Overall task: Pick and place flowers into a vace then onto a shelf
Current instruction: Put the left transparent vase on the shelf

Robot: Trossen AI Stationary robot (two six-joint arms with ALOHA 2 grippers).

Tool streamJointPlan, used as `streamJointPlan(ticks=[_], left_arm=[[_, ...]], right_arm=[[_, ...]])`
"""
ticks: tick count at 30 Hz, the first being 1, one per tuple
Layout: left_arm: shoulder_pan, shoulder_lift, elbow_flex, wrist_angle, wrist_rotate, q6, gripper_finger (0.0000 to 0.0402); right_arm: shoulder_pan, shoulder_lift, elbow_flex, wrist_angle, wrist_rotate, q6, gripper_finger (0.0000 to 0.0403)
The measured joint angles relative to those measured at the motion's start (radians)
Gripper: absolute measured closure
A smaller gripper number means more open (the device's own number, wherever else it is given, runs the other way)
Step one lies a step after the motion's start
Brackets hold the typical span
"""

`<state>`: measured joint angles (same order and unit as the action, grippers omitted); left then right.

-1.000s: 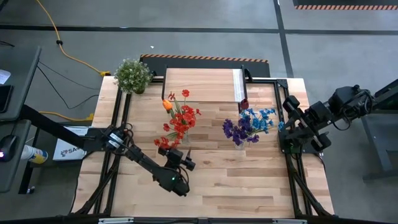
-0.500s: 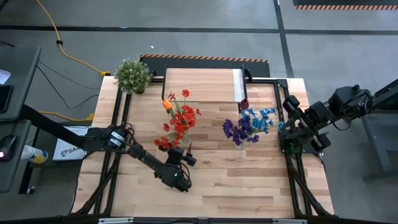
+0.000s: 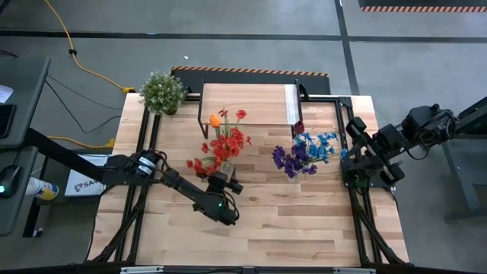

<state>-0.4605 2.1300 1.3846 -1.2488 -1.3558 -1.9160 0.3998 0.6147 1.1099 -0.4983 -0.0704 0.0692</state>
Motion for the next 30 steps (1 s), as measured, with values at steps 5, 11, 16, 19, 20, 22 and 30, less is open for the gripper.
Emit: streamJointPlan(ticks=[5, 11, 16, 19, 20, 22, 30], left_arm=[[0.009, 0.000, 0.000, 0.004, -0.015, 0.005, 0.0057], [0.009, 0.000, 0.000, 0.029, -0.063, 0.048, 0.0057], [0.009, 0.000, 0.000, 0.032, -0.063, 0.053, 0.0057], [0.009, 0.000, 0.000, 0.032, -0.063, 0.053, 0.0057], [0.009, 0.000, 0.000, 0.032, -0.063, 0.053, 0.0057], [0.009, 0.000, 0.000, 0.032, -0.062, 0.061, 0.0057], [0.009, 0.000, -0.001, 0.035, -0.060, 0.088, 0.0057]], right_arm=[[0.000, 0.000, 0.000, -0.015, 0.000, -0.002, 0.0289], [0.000, 0.000, 0.000, -0.026, 0.000, -0.006, 0.0289], [0.000, 0.000, 0.000, -0.039, 0.000, -0.006, 0.0289], [0.000, 0.000, 0.000, -0.038, 0.000, -0.006, 0.0289], [0.000, 0.000, 0.000, -0.038, 0.000, -0.006, 0.0289], [0.000, 0.000, 0.000, -0.038, 0.000, -0.006, 0.0289], [0.000, 0.000, 0.000, -0.038, 0.000, -0.006, 0.0289]])
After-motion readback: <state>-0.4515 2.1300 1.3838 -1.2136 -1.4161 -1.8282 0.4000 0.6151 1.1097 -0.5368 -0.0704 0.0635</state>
